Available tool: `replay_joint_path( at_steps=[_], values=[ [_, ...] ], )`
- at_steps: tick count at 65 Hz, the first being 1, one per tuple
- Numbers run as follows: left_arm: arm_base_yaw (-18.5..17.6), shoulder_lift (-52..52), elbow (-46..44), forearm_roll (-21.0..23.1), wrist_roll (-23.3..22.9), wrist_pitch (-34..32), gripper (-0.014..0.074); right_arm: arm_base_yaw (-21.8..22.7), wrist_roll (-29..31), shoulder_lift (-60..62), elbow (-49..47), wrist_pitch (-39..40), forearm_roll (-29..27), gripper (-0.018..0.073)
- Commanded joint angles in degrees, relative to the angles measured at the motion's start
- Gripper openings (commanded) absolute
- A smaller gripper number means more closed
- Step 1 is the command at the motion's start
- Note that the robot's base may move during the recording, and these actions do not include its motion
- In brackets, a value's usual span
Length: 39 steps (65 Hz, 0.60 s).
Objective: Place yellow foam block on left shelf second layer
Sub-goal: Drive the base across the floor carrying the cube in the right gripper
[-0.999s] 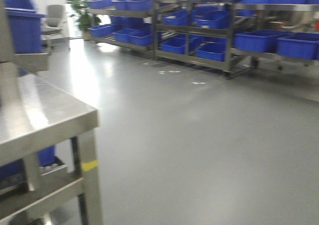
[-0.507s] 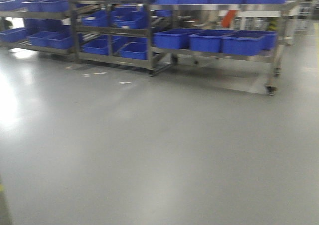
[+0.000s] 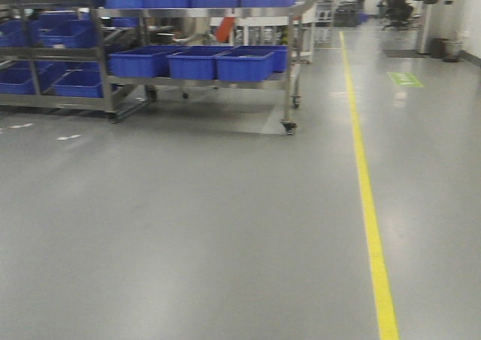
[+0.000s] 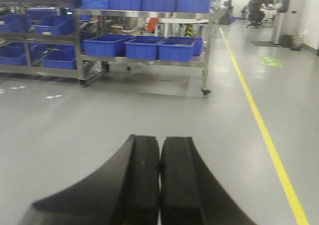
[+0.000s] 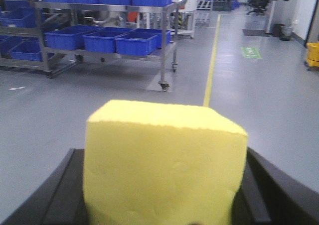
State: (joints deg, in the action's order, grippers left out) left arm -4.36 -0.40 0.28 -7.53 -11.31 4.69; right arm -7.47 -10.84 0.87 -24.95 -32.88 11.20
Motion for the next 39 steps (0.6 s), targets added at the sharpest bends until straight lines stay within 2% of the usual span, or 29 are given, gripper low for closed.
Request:
replay_joint_path(
  at_steps=[1, 39],
  values=[
    [-0.29, 0.41, 1.48, 0.42, -0.22, -5.04, 0.0137, 0.34, 0.39, 0.3, -1.54, 5.27, 1.05, 0.032],
    [-0.29, 0.41, 1.48, 0.42, -0.22, -5.04, 0.0137, 0.34, 0.39, 0.3, -1.54, 5.27, 1.05, 0.032]
  ],
)
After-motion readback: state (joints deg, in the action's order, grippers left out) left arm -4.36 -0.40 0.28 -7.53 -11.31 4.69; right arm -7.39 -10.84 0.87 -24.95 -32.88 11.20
